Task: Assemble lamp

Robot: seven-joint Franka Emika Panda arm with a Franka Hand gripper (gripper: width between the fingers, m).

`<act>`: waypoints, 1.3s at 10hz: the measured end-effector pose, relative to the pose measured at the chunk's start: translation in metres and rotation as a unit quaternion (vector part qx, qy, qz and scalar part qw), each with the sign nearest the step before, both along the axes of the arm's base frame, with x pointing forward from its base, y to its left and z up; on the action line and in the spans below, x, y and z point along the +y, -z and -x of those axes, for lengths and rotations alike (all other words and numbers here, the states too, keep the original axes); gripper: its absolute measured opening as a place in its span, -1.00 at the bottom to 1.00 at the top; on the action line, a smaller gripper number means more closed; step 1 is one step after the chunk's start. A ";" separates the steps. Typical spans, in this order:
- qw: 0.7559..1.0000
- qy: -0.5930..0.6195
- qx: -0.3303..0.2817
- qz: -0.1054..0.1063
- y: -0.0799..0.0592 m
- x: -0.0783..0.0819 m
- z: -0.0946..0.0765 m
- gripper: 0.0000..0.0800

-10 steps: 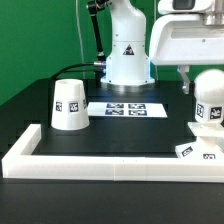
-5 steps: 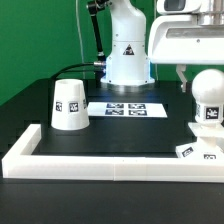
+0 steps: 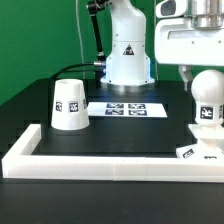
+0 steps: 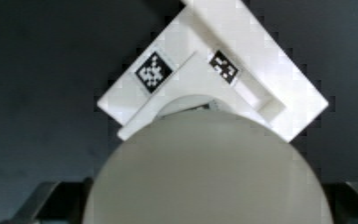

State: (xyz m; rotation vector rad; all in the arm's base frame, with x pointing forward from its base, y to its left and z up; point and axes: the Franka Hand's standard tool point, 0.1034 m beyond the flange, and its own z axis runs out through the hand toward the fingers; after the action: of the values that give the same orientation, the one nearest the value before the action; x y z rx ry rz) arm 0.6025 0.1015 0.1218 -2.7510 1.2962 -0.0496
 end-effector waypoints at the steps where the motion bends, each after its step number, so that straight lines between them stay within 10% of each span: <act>1: 0.999 0.049 0.007 -0.010 0.000 0.001 0.000 0.45; 13: 0.919 0.383 0.053 -0.073 0.002 0.005 -0.001 0.45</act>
Offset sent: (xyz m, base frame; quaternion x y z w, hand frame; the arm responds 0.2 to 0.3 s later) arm 0.0049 -0.0018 -0.0016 -0.0013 -0.0485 0.2799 0.9588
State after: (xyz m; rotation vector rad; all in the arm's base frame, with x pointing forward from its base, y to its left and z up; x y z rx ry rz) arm 0.6039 0.1069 0.1203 -1.9836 2.2129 0.1340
